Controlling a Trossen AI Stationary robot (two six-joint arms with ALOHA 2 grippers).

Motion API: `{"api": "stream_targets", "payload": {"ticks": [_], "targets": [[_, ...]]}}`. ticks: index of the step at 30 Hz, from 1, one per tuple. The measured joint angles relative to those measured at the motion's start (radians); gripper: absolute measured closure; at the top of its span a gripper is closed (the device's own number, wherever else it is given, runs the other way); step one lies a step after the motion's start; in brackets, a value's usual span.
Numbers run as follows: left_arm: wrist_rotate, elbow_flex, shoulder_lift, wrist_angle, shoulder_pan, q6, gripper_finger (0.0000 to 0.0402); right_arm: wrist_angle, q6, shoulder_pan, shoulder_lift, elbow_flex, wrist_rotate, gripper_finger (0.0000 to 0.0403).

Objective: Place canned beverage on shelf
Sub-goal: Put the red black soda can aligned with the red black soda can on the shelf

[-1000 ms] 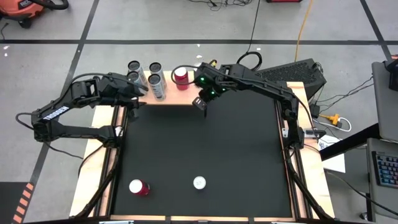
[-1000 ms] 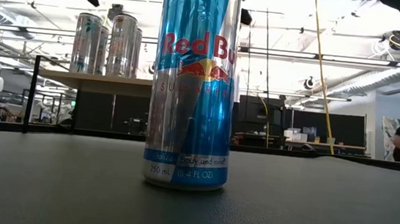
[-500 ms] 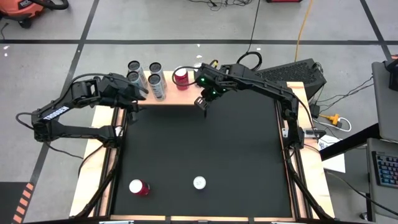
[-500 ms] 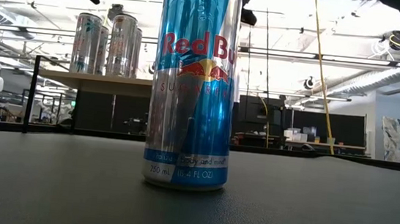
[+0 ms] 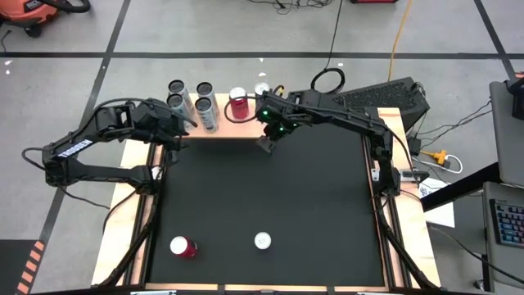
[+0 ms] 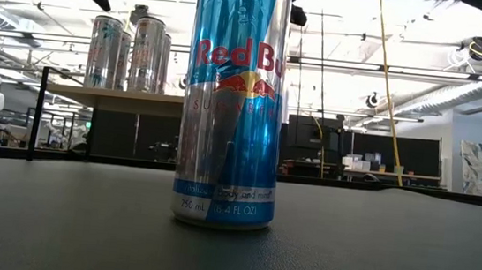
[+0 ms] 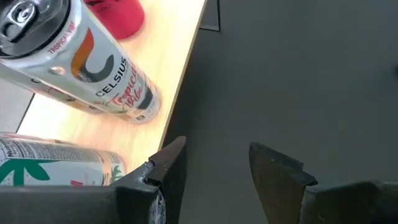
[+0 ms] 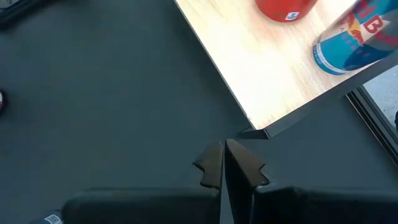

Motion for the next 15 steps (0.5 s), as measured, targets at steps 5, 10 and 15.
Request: {"api": "stream_targets", "payload": {"ticks": [5, 10, 15], "targets": [[0.0, 0.0, 0.002, 0.026, 0.0, -0.001, 0.0223, 0.0, 0.015, 0.001, 0.0, 0.0, 0.002, 0.0403], [0.0, 0.0, 0.001, 0.039, 0.0, 0.002, 0.0223, 0.0, 0.024, 0.001, 0.0, 0.0, 0.002, 0.0403], [0.006, 0.0, 0.002, 0.039, 0.0, -0.001, 0.0223, 0.0, 0.024, 0.001, 0.0, 0.0, 0.002, 0.0403]]}}
